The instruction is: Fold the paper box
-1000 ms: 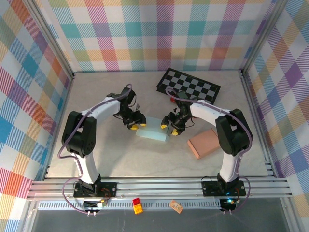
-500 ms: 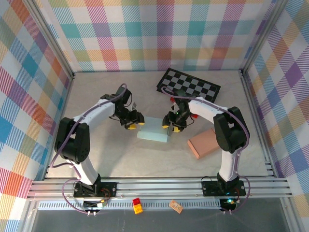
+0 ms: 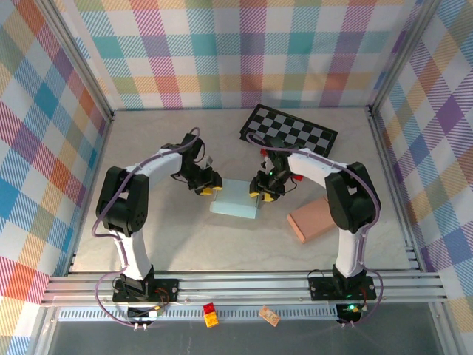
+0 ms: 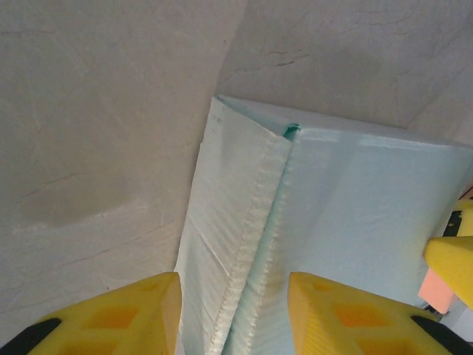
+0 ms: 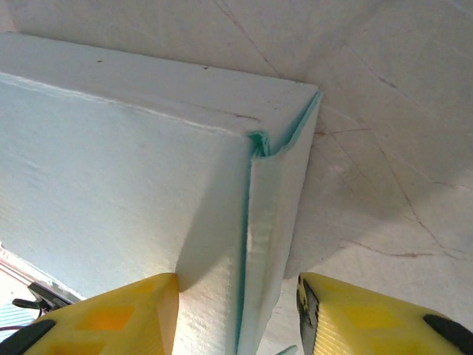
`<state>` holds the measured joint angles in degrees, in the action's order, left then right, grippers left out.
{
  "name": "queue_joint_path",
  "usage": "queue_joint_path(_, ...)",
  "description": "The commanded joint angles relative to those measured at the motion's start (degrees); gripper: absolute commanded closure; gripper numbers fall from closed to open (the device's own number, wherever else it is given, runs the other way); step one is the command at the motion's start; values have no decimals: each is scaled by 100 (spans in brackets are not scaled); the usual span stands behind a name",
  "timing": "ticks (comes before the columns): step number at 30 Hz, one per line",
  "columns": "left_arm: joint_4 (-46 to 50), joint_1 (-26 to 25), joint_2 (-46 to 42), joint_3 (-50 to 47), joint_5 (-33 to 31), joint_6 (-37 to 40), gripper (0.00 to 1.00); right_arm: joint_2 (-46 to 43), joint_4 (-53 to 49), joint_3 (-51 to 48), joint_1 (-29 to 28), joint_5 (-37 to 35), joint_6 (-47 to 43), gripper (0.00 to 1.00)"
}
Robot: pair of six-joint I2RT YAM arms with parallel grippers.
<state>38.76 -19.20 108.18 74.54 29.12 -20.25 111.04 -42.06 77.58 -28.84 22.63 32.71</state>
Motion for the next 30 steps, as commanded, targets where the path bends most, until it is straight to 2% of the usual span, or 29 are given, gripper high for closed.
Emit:
queue_joint_path(1, -153, -13, 25, -163, 167, 68, 59, 197, -144, 49, 36, -4, -10, 56)
queue_joint_path(9, -174, -47, 50, -238, 212, 59, 63, 260, -153, 123, 37, -35, -58, 63)
queue_joint_path(16, -308, -57, 11, -362, 265, -31, 72, 199, -109, 117, 54, 50, -159, 63)
queue_joint_path(17, -326, -57, 10, -377, 276, -40, 73, 177, -80, 93, 67, 85, -164, 62)
queue_joint_path(24, -406, -57, -136, -534, 294, -93, 77, -219, 688, -488, 331, 683, -126, 33)
queue_joint_path(26, -463, -57, -172, -600, 296, -110, 79, -275, 937, -668, 398, 905, -79, 29)
queue_joint_path(30, -592, -57, -179, -726, 314, -171, 83, -272, 1306, -870, 467, 1154, -17, 27)
